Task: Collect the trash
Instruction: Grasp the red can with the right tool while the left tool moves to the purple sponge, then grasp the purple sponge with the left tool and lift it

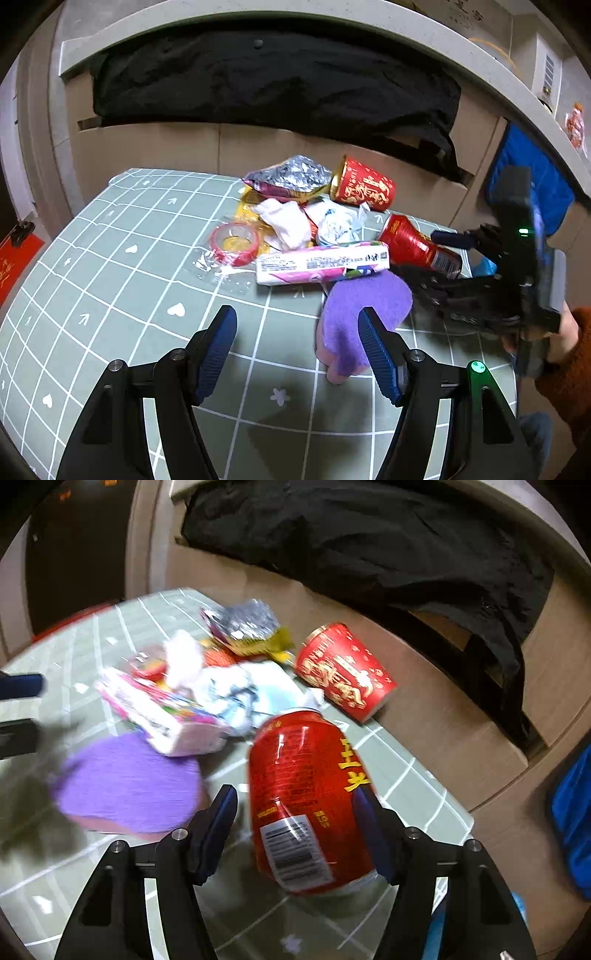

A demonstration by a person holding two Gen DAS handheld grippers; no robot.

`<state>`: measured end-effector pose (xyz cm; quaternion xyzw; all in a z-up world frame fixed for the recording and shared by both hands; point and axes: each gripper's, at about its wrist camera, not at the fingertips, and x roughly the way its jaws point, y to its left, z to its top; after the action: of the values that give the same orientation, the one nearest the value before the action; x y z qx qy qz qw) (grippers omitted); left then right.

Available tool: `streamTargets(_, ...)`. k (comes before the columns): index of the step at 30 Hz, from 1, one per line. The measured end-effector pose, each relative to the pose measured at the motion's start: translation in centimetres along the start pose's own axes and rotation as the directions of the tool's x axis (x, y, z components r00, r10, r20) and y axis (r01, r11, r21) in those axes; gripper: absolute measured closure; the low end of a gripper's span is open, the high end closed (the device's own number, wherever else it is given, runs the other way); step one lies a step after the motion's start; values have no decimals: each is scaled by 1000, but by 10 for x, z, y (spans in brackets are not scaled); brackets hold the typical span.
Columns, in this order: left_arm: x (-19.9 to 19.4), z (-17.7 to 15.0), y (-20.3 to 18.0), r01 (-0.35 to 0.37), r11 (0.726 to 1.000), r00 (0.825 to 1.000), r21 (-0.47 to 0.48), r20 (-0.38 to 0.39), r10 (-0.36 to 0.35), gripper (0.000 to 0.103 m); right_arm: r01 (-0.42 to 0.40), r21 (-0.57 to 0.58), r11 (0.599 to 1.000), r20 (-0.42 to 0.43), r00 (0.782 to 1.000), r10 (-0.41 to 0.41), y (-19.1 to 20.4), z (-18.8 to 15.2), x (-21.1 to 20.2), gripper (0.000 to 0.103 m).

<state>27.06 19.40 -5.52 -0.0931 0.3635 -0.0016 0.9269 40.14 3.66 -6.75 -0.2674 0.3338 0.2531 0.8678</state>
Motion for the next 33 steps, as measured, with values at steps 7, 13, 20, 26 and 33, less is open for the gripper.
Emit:
streamTargets(7, 14, 2, -10, 49, 999, 998, -15, -25, -50, 35, 38, 61, 997, -85, 996, -33, -29, -9, 23, 53)
streamTargets(13, 29, 5, -27, 184, 982, 981, -44, -58, -186, 33, -118, 268, 956, 36, 993, 113, -69, -21, -27, 56)
streamTargets(20, 51, 13, -58, 124, 990, 989, 65, -93, -118, 31, -154, 325, 933, 54, 988, 144, -78, -38, -67, 56)
streamTargets(26, 66, 16, -41, 87, 996, 990, -22, -108, -89, 31, -166, 368, 915, 51, 986, 159, -72, -64, -86, 56)
streamTargets(33, 75, 8, -39, 105, 992, 983, -68, -145, -114, 31, -172, 372, 912, 46, 985, 166, -74, -81, -97, 56)
